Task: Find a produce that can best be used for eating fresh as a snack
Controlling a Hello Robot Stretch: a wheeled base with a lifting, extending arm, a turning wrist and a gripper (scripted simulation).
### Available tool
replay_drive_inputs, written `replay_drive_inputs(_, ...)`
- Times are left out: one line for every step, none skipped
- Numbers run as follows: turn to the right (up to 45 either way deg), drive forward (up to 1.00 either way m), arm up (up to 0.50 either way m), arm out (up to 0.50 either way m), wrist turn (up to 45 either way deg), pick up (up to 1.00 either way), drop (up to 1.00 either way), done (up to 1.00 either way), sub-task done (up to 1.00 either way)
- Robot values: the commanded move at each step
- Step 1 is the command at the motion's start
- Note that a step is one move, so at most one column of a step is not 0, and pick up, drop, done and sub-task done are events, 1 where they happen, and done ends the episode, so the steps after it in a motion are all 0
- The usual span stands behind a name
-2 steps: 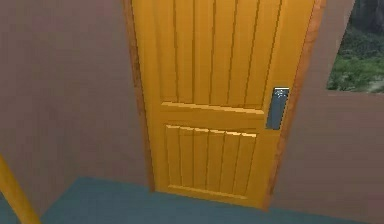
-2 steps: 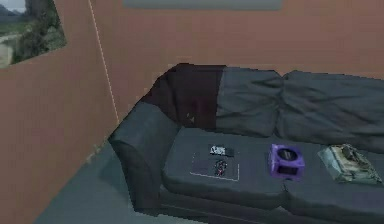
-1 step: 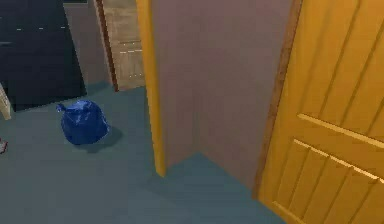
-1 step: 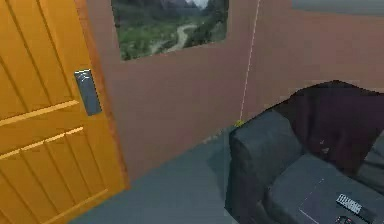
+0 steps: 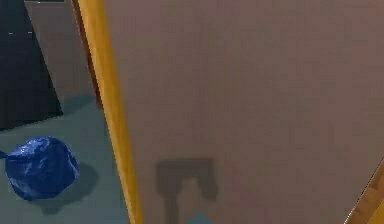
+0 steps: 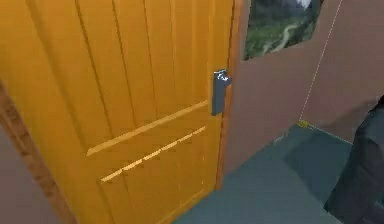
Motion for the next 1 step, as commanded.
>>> replay_drive_inputs(-45.0,0.00,0.00,0.00,0.0,0.00,0.00,0.00,0.00)
